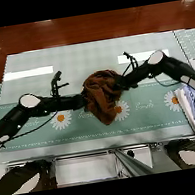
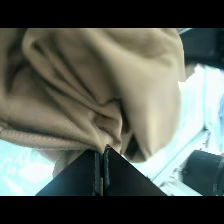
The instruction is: Fold the shirts.
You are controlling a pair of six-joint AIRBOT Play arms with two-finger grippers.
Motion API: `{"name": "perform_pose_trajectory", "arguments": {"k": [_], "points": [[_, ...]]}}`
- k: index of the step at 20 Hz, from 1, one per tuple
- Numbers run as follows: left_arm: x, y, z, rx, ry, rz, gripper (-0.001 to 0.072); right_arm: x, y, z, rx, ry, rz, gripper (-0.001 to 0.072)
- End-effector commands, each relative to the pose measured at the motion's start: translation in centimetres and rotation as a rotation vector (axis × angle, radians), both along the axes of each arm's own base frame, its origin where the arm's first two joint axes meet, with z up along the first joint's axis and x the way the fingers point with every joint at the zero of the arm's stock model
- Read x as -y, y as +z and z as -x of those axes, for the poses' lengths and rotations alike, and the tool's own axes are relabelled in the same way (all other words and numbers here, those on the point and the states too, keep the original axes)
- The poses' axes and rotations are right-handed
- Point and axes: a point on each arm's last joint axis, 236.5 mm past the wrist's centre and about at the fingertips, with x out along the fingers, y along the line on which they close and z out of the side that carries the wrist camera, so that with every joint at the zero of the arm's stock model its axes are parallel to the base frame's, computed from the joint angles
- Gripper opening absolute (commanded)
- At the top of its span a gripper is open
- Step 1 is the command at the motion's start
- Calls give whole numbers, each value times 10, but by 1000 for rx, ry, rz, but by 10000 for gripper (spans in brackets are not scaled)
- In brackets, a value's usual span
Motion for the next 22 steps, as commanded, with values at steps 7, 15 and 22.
{"name": "perform_pose_trajectory", "arguments": {"k": [7,15,22], "points": [[-106,296,-105,665,245,121,18,106,354,-69,890,-174,194,19],[-188,507,20,1274,496,-210,18,169,495,107,1304,-256,427,19],[-246,460,66,1141,644,-624,17,178,412,169,996,-165,487,19]]}}
